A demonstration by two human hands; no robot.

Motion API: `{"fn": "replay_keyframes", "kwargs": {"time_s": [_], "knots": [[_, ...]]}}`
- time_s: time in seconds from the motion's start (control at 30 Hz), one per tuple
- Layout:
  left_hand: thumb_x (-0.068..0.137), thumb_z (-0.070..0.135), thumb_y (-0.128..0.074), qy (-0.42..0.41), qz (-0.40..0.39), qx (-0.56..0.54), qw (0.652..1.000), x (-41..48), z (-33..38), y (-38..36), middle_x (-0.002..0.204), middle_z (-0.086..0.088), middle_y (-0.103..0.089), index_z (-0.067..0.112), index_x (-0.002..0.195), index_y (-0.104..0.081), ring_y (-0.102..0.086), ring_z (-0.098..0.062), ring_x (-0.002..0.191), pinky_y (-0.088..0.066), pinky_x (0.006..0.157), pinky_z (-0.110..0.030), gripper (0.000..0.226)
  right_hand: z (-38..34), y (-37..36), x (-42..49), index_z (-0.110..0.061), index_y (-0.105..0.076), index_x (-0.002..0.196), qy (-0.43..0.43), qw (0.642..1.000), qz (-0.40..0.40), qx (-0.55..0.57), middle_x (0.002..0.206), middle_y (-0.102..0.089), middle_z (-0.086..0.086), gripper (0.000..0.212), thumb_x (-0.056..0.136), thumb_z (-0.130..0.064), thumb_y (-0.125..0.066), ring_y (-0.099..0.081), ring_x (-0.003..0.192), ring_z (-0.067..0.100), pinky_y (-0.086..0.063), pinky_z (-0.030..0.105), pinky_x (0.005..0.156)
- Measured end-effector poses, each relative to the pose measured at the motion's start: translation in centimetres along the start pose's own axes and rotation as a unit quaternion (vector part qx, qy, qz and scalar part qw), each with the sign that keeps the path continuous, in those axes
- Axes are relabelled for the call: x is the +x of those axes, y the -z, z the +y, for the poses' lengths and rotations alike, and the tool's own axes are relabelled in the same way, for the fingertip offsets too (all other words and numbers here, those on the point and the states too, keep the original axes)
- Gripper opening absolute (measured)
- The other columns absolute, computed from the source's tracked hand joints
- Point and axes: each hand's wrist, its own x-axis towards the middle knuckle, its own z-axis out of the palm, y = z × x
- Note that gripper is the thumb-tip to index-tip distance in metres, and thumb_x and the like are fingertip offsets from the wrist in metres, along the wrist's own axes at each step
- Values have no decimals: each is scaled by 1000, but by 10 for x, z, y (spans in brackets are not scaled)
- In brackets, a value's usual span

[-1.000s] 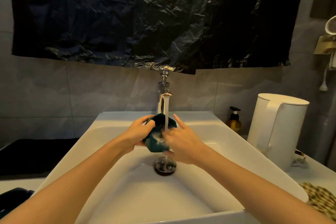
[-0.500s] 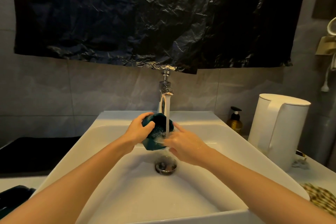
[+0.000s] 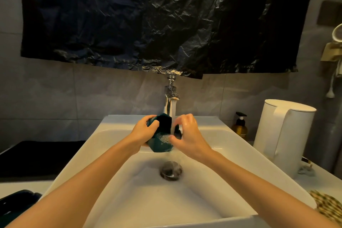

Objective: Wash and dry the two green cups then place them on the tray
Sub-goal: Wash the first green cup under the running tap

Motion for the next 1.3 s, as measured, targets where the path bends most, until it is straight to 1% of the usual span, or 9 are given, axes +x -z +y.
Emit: {"fn": "replay_keyframes", "kwargs": {"time_s": [0.1,0.17,0.37,0.43,0.57,0.67,0.87,1.07,1.3], "knots": [[99,23,-44,5,-10,18,1000,-2,2,1,115,-6,-52,20,129,-46,-54,-24,99,-53,62,-29,31,-6,-1,11,-20,-21,141,-219,954,-105,176,129,-38,0,82,79,-5,-73,-46,117,22,-49,30,84],[98,24,-44,11,-27,34,999,-4,3,1,114,-5,-52,20,130,-45,-54,-21,95,-51,59,-26,32,-9,-3,17,-18,-28,142,-298,914,-164,222,131,-49,10,79,79,8,-68,-55,113,32,-58,39,76],[98,25,-44,26,-77,59,995,-11,6,0,107,-6,-56,21,127,-48,-58,-18,83,-53,53,-29,30,7,-15,20,-8,-67,91,-207,975,-77,7,85,-64,10,7,90,-10,-60,-59,75,27,-47,29,56],[97,25,-45,26,-75,56,995,-10,7,0,109,-7,-58,22,127,-49,-58,-23,91,-54,62,-34,30,10,-15,20,-7,-62,77,-186,981,-51,-27,74,-60,10,21,94,-17,-55,-51,65,25,-34,27,49],[98,24,-45,23,-70,79,994,-10,6,1,113,-6,-54,23,129,-48,-54,-24,98,-52,70,-37,31,10,-16,18,1,-63,100,-197,971,-136,-32,93,-63,18,21,96,-16,-50,-55,78,27,-43,33,64],[98,23,-45,11,-80,106,991,-11,3,2,107,-2,-52,24,131,-48,-53,-22,96,-53,63,-31,34,10,-15,15,-8,-55,122,-232,942,-224,89,114,-61,14,36,87,-3,-61,-59,100,28,-54,32,71],[98,25,-41,16,-111,117,987,-11,4,-2,110,-3,-54,30,134,-46,-55,-18,91,-51,54,-24,37,16,-15,17,2,-65,94,-201,971,-114,-54,88,-64,18,26,95,-18,-49,-55,73,27,-42,31,59],[98,22,-40,18,-102,93,990,-6,2,-1,104,-1,-55,30,132,-48,-53,-9,78,-45,56,-22,36,16,-19,19,-14,-50,130,-196,954,-202,105,118,-61,13,46,88,1,-46,-58,107,30,-56,41,82],[89,14,-56,31,-94,15,995,-5,-5,-8,121,-9,-56,24,125,-50,-55,-24,104,-54,87,-39,38,15,-28,20,-10,-56,115,-288,944,-108,122,112,-64,13,22,98,-18,-44,-63,91,28,-55,34,60]]}}
